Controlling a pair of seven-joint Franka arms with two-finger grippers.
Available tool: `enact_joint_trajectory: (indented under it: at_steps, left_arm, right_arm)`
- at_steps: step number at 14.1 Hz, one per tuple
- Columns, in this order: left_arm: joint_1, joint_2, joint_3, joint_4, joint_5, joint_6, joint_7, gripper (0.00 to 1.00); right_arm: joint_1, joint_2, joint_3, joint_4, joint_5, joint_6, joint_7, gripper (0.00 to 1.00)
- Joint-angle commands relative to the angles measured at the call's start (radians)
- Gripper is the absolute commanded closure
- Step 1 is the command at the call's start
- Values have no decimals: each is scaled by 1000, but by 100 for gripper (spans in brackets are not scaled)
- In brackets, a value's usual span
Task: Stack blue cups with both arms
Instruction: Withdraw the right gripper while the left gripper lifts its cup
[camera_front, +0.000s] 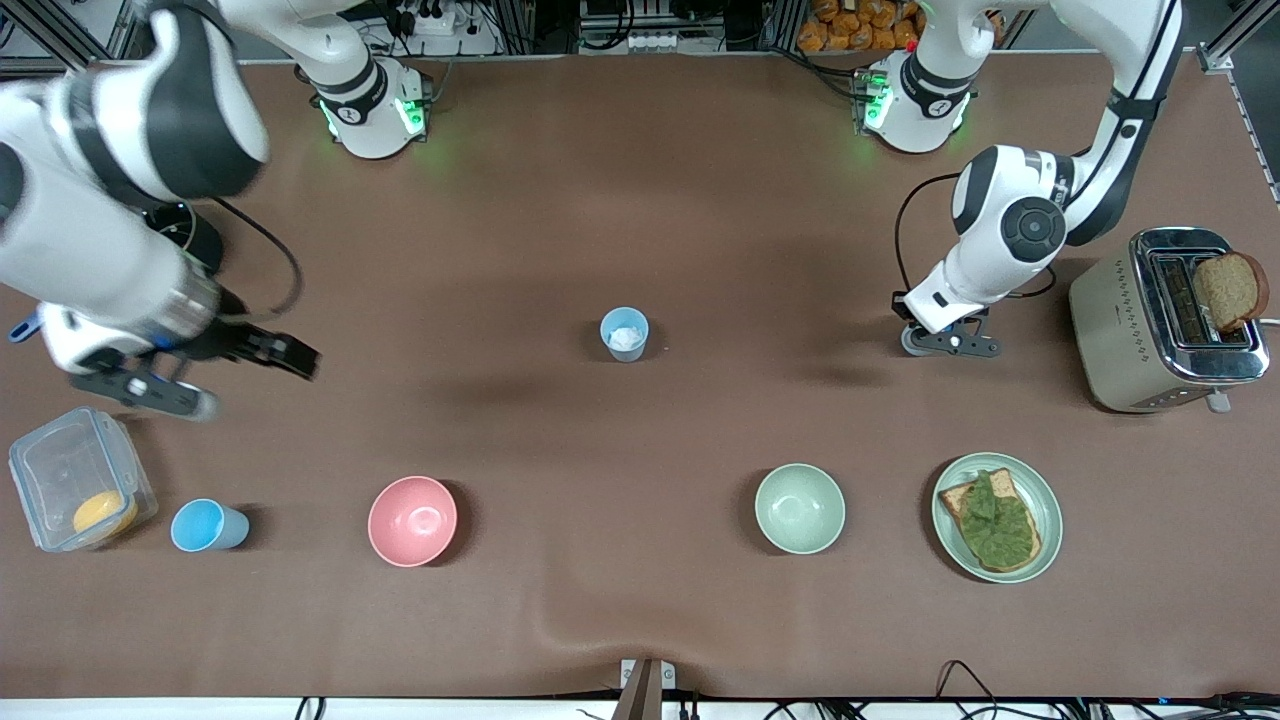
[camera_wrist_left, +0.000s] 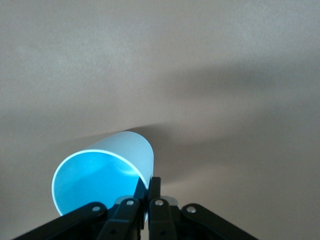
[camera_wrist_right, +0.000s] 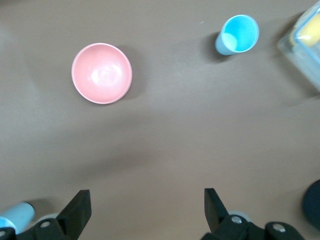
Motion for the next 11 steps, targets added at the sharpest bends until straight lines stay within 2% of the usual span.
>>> enact_joint_trajectory:
  at_steps: [1,3,7,8,9,11]
  left_arm:
    - [4,-51,-25,144,-1,-234,27,100]
    - [-2,-48,-79,280,-37,-372,17,100]
    - [-32,-41,-171,431,-82,-403,8,100]
    - [-43,-36,-217,456,-80,-400,-18,100]
    - [-66,-21,-251,497,-82,-399,-79,100]
    - [-152,13,-259,555,-79,-397,-217,100]
  right_arm:
    - [-87,-104,23,-102,-6,14,-174,0]
    - [-104,-118,23,-102,25,9,-205,0]
    - [-112,-150,22,-108,48,8,-207,0]
    - [-113,-153,22,-108,48,-3,-207,0]
    - [-113,-153,22,-107,48,-8,-207,0]
    - [-113,-153,22,-105,48,-14,-207,0]
